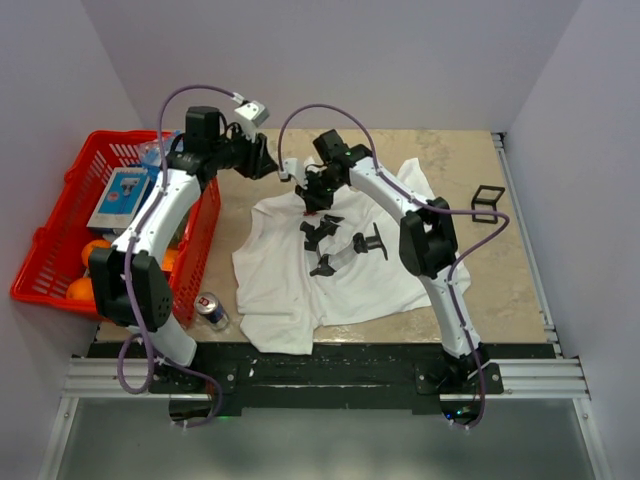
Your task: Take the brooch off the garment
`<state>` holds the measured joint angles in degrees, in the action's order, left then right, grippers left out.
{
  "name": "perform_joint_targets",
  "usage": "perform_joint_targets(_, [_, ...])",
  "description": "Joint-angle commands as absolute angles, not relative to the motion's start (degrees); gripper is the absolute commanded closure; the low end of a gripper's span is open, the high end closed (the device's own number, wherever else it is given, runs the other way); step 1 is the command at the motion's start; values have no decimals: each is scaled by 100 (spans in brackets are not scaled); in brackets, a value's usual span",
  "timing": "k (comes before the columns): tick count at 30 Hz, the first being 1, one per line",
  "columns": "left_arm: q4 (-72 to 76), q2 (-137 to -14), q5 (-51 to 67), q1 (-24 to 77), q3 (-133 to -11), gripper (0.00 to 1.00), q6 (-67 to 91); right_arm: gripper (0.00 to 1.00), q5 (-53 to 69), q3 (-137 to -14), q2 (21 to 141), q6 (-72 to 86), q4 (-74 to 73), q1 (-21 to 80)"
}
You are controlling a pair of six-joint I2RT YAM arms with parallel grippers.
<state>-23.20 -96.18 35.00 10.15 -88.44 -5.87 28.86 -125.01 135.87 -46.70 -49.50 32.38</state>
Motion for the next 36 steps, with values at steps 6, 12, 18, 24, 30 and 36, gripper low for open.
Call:
perform_joint_targets(6, [-2320,-8693,3806,1160,-7928,62,-1485,100,3946,-13262,14106,-2647,-5695,2883])
perform_joint_targets(12, [-2400,-8657,3806,1362,-7980,62,-1503,100,4253,-12947,14309,-1706,-5581,2777])
perform_joint_targets(18, [-2443,-8666,3753,1441,-7998,62,-1380,100,4570,-12727,14361,-1416,-5678,2734])
perform_joint_targets(24, [-2549,-8675,3692,1529,-8007,62,-1362,100,5201,-12322,14256,-598,-5195,2453])
perform_joint_targets(30, [-2917,-8719,3446,1608,-8129,62,-1652,100,5801,-12471,14291,438,-4404,2118])
perform_joint_targets(36, [-3348,-8798,3209,1819,-8227,62,-2048,100,6723,-12094,14361,3214,-2182,1872])
